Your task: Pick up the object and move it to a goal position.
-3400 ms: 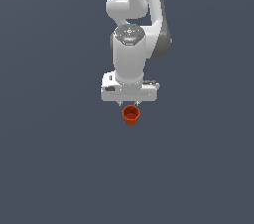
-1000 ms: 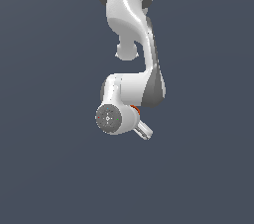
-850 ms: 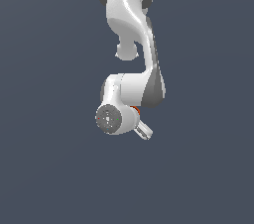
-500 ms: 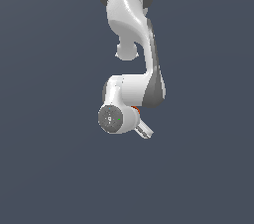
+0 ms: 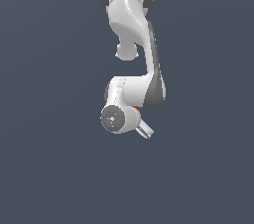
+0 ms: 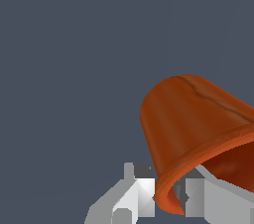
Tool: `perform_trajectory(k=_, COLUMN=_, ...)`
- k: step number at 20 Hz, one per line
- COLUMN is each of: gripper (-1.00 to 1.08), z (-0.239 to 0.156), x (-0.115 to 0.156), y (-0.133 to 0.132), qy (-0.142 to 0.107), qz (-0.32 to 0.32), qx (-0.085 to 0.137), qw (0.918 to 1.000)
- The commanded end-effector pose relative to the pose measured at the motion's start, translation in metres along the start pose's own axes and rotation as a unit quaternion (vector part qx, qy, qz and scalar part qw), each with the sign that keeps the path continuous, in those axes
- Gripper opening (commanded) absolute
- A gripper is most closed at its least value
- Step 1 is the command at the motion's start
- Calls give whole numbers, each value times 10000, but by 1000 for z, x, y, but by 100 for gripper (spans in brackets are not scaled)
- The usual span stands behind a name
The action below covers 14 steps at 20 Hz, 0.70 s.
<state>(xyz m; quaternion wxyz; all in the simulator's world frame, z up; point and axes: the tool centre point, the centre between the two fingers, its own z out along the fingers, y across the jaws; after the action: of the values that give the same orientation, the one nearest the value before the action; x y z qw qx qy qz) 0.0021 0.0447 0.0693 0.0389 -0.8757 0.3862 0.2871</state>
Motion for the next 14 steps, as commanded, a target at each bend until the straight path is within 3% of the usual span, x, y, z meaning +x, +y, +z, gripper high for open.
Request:
perform_trajectory(k=1, gripper=-100, z=0, x=0, y=0, qy=1, qz=1, qx=1, qw=10000)
perform_trajectory(k=14, gripper=-100, z=-5, x=-12, y=-1, qy=1, qz=1, qx=1, qw=10000)
